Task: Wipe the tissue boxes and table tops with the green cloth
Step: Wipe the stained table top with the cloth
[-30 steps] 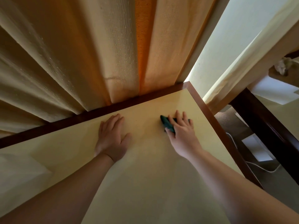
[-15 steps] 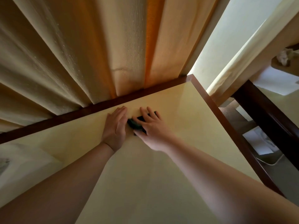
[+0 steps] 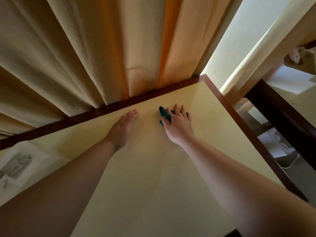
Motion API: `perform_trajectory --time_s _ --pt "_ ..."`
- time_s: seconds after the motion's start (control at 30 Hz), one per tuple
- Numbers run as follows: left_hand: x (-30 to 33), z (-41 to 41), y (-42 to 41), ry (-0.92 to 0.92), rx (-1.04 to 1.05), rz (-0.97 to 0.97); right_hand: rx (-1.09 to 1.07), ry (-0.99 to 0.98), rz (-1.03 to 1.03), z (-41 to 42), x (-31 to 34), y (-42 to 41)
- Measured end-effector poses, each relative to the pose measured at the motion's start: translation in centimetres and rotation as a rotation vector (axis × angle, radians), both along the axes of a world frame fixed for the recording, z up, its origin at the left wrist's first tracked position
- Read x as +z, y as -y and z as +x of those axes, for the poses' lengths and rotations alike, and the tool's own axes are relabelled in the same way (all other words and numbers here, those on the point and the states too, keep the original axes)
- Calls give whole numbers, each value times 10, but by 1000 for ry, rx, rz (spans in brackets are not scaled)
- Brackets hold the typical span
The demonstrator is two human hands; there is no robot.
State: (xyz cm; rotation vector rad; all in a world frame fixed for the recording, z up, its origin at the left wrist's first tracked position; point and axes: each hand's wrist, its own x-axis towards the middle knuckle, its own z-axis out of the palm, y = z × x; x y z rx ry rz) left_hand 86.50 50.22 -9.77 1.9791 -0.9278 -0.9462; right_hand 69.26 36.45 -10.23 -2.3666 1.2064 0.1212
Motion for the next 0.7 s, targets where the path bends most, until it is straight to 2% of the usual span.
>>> perform_trajectory --time_s 0.07,0.17,0.27,0.33,0.43,0.53,0.63,0.7 --pt "5 -2 -6 -37 25 2 83 -2 22 20 2 -11" --pt "9 -4 -15 -114 85 -5 320 -13 -6 31 2 -52" --pt "12 -4 -23 -221 135 -19 500 20 -50 12 -2 -93" --pt "13 -3 -28 -204 112 -5 528 48 -72 -10 -4 -109" --pt "15 -2 -37 -191 103 18 458 46 -93 -49 -8 -115" --pt "18 -5 -47 -164 100 -6 269 21 -96 -74 -12 -106" --pt "18 -8 -62 35 180 -40 58 51 -63 -59 -11 -91" --pt "18 -12 -75 120 263 -44 -6 78 -44 -32 -9 -80"
